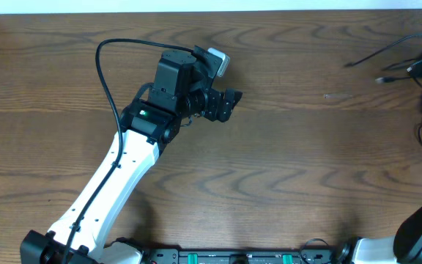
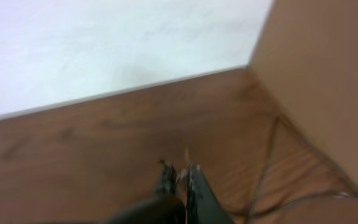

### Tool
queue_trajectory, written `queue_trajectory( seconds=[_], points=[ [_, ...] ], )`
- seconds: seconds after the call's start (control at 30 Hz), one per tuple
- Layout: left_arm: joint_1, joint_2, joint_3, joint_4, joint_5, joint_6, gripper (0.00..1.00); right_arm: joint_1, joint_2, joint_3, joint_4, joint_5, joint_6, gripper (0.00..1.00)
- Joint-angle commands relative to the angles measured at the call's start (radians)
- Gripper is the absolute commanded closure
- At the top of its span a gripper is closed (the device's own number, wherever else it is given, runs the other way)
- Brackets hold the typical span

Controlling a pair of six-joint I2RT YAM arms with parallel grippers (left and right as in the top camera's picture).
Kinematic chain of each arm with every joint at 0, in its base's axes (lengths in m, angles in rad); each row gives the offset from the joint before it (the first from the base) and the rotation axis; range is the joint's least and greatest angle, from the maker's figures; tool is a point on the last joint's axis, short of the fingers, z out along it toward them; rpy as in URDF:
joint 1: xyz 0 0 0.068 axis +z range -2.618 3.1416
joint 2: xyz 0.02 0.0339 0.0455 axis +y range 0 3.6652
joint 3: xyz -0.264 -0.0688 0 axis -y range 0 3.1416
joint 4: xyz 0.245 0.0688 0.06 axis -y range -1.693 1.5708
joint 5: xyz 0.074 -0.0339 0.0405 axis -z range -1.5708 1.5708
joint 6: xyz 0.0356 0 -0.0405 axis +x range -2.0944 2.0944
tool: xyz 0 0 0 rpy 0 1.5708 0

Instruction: Untangle cables

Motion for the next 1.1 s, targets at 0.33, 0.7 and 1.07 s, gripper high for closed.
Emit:
queue_trajectory(
  seconds=[0.33, 0.7, 1.07],
  points=[
    [0.001, -0.009, 0.003, -0.002, -0.017, 0.006, 0.15, -0.133, 0.499, 0.705, -0.410, -0.045, 0.097, 0.99],
    [0.001, -0.009, 0.003, -0.002, -0.017, 0.006, 0.15, -0.178, 0.887, 0.949, -0.657, -0.052, 0.318, 0.99],
    [0.001, -0.009, 0.003, -0.002, -0.017, 0.006, 0.14, -0.209, 0.995, 0.953, -0.760, -0.056, 0.362, 0.80]
  ],
)
